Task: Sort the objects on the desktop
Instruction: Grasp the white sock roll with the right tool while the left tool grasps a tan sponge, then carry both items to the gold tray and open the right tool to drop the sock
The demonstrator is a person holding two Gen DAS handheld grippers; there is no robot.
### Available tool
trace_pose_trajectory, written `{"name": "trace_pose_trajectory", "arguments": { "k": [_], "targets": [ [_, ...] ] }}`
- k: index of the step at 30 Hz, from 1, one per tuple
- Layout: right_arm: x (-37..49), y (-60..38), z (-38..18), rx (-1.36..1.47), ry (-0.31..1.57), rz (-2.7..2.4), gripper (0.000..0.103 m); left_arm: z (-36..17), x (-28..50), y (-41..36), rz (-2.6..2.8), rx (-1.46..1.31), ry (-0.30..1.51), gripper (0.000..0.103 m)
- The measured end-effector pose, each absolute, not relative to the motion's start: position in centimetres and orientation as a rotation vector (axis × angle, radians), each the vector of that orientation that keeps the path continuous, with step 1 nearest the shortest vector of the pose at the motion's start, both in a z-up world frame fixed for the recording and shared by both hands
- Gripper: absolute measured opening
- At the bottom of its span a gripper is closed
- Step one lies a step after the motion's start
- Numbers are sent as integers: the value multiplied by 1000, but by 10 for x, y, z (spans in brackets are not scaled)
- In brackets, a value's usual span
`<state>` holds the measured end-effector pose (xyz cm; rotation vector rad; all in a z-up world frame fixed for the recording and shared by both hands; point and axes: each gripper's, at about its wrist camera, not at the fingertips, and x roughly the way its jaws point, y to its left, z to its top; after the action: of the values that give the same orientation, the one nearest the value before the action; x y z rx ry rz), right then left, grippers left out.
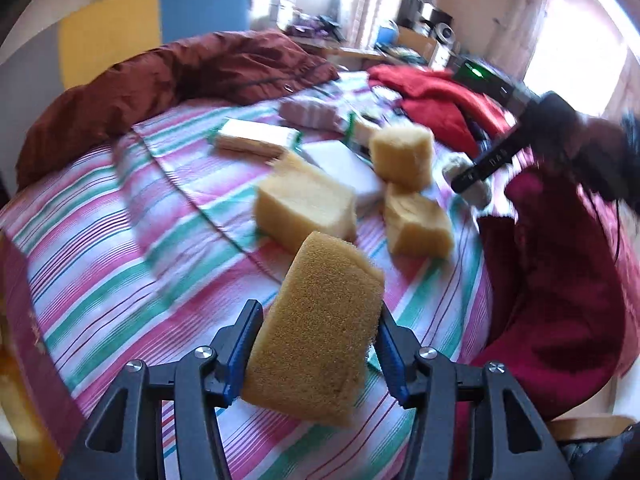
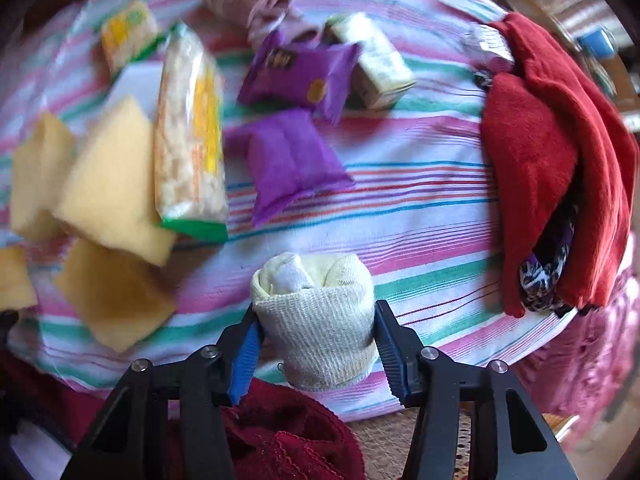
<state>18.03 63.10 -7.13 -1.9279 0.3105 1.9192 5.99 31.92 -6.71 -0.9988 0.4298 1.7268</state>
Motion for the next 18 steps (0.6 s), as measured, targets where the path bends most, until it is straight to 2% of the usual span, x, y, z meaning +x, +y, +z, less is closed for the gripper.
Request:
{"name": "trace_pose_trajectory", "arguments": {
  "k": [5,10,18],
  "targets": [
    [204,641,-49,-1736,409,2033,54,-48,53,294,1835,-989,379,55],
    [231,648,-23,-1544,422,2092,54,-20,46,257,1942,-944,320,56],
    [165,587,42,-1314,313,2244,54,-5,13,181,2159,-985,195,56]
  ]
}}
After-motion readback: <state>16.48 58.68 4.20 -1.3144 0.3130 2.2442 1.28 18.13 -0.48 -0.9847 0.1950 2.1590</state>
